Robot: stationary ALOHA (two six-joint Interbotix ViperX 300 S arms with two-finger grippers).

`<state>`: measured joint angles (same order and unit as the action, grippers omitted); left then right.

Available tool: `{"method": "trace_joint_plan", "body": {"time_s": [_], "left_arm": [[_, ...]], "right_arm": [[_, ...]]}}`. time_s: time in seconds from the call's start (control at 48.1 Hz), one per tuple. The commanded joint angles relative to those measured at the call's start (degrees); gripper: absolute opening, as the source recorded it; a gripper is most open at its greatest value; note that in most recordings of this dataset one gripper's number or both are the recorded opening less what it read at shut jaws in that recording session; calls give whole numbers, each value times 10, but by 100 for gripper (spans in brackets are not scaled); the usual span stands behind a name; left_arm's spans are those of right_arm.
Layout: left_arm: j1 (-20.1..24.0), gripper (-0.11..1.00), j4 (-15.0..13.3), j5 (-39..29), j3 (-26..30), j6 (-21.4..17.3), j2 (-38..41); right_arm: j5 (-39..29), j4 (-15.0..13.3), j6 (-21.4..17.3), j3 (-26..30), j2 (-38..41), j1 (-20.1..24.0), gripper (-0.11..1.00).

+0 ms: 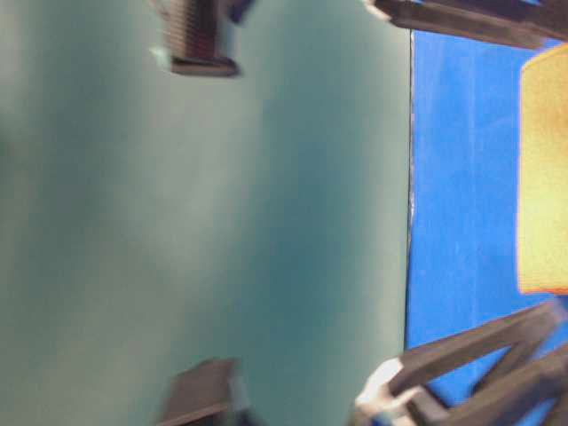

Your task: Fold the orange towel.

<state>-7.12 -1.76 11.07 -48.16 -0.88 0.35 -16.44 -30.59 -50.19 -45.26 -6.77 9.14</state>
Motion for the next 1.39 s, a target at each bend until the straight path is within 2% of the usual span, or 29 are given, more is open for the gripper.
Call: {"method": "trace_joint_plan", "body": {"time_s": [0.0,0.104,0.249,0.416,0.665,0.852,1.081,1.185,1.372], "left_arm": [[4,52,0,-25,-3,-1,-63],[5,52,0,-40,-21,-1,-122],[7,52,0,-40,-61,-1,-211],[15,52,0,-40,-120,-1,-317],[25,52,1,-54,-188,-4,-466],[47,52,1,-85,-241,-24,-575],[73,52,1,-137,-284,-25,-671],[80,52,1,-141,-294,-25,-693],[80,52,1,-142,-294,-25,-693]], "right_arm": [[-25,-7,0,11,-48,4,58],[-55,-19,0,7,-93,4,58],[-80,-64,0,-7,-159,4,58],[-79,-110,-2,-45,-238,-6,58],[-62,-151,-3,-113,-367,-14,58],[-25,-156,-4,-185,-464,-22,58],[21,-156,-7,-270,-547,-49,58],[47,-153,-8,-297,-570,-76,58],[66,-153,-9,-302,-567,-98,58]]}}
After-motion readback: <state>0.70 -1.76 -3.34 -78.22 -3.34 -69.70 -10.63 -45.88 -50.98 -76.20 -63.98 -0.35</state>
